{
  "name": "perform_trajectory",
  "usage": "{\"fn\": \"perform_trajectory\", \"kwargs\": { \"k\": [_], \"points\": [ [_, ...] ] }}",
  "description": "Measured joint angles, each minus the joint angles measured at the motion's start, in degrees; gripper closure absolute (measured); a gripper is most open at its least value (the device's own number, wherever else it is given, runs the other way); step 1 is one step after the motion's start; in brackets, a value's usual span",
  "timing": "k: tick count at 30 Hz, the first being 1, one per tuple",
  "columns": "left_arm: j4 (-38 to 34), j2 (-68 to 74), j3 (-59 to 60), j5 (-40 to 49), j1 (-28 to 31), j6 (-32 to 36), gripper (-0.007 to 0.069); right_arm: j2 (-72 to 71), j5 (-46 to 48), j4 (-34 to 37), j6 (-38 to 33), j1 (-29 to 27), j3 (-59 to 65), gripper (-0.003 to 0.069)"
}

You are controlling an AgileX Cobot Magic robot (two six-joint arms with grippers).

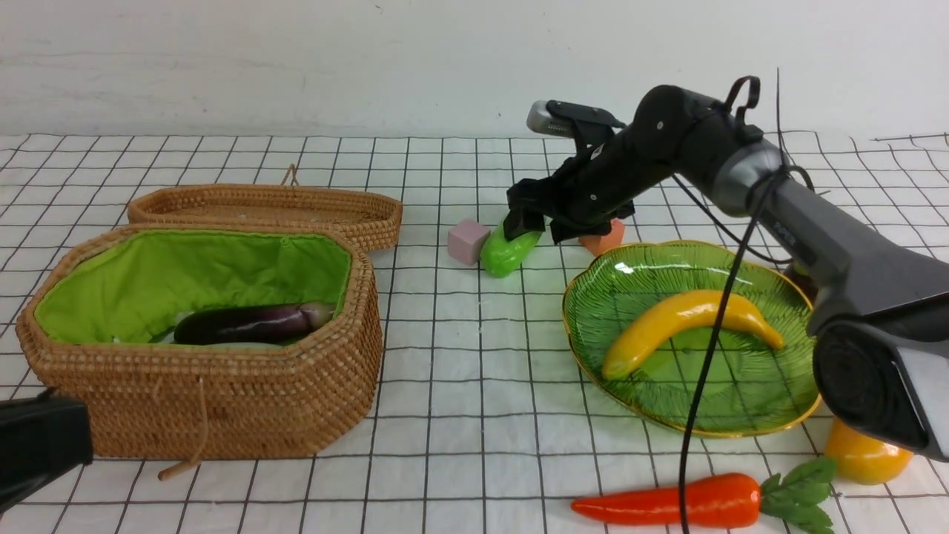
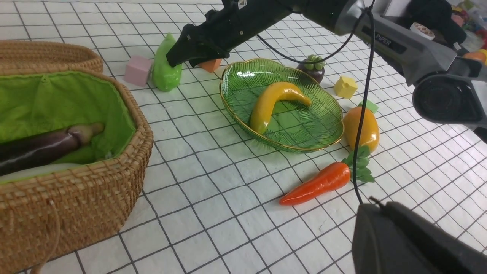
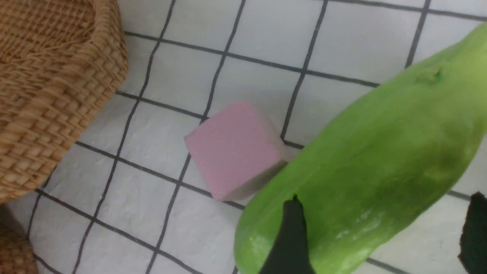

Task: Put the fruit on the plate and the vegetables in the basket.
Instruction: Take a chayote with your right arm and place it on the basket on the left.

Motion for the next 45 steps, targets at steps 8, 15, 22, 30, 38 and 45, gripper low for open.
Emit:
{"fn": "perform_trajectory", "kwargs": {
  "k": [8, 15, 22, 30, 38, 45],
  "points": [
    [-0.57, 0.0, 0.0, 0.0, 0.0, -0.05, 0.0637, -1.69, 6.15, -3.92, 0.35, -0.54, -0.17, 0.0106],
    [-0.63, 0.0, 0.0, 0.0, 0.0, -0.05, 0.0637, -3.34, 6.51, -2.53, 5.09, -0.54, -1.42, 0.0107],
    [-0.63, 0.0, 0.0, 0.01, 0.0, -0.05, 0.0637, -2.48, 1.88, -2.04, -0.51, -0.25, -1.49, 0.0107],
    [-0.63, 0.0, 0.0, 0.01, 0.0, -0.05, 0.0634, -1.77, 5.27, -4.46, 9.71, 0.04, -1.49, 0.0107],
    [-0.63, 0.0, 0.0, 0.01, 0.0, -0.05, 0.0633, -1.1, 5.02, -6.14, 15.71, 0.04, -1.49, 0.0073],
    [-0.63, 0.0, 0.0, 0.06, 0.0, -0.05, 0.0632, 1.42, 2.41, -5.56, 16.38, 0.22, -1.49, 0.0034]
  ]
}}
